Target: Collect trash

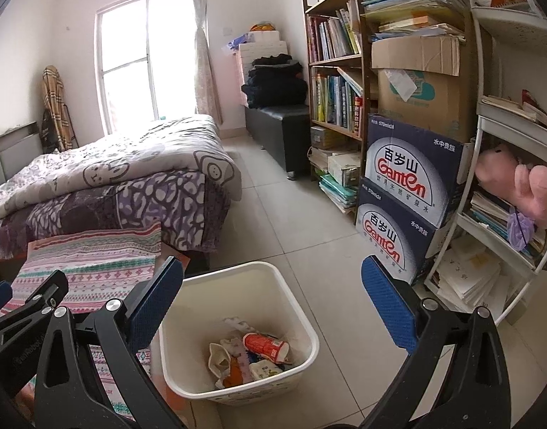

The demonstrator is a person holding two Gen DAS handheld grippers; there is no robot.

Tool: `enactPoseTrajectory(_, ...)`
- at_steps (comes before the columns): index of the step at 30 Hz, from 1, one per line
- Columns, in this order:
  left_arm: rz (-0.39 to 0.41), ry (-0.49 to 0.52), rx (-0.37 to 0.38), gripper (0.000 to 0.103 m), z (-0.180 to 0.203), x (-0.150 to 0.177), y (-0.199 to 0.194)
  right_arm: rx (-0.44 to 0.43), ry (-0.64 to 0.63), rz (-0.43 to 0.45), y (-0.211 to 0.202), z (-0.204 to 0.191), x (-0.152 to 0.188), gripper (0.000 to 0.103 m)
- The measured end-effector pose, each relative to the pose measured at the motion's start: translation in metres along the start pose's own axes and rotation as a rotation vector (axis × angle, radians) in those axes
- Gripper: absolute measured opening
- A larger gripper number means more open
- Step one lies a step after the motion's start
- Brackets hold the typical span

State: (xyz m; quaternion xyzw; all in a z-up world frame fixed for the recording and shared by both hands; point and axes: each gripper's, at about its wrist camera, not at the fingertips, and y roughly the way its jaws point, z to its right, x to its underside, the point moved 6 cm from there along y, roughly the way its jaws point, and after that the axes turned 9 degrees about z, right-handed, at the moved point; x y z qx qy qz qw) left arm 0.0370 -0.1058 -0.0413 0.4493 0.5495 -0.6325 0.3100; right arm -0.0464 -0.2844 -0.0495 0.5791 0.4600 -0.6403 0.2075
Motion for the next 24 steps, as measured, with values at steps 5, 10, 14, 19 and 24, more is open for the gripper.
enactPoseTrajectory(5,0.005,-0.007,0.000,0.096,-0.0030,-0.0006,-0.0002,0.003,-0.003,0.007,-0.0013,-0.0025,-0.0006,0.096)
enactPoseTrajectory(10,0.007,-0.009,0.003,0.096,-0.0049,-0.0004,-0.0012,0.002,-0.001,0.003,-0.0015,-0.0025,0.0003,0.096)
enactPoseTrajectory(14,0.009,-0.011,0.005,0.096,-0.0049,-0.0014,-0.0017,0.001,-0.002,0.003,-0.0013,-0.0022,0.0011,0.096)
enactPoseTrajectory(19,0.015,-0.023,0.007,0.096,-0.0062,-0.0044,-0.0032,0.001,0.000,0.003,-0.0013,-0.0021,0.0007,0.096)
enactPoseTrajectory(24,0.007,-0.045,0.018,0.096,-0.0084,-0.0052,-0.0023,0.000,-0.001,0.002,-0.0011,-0.0033,0.0013,0.096)
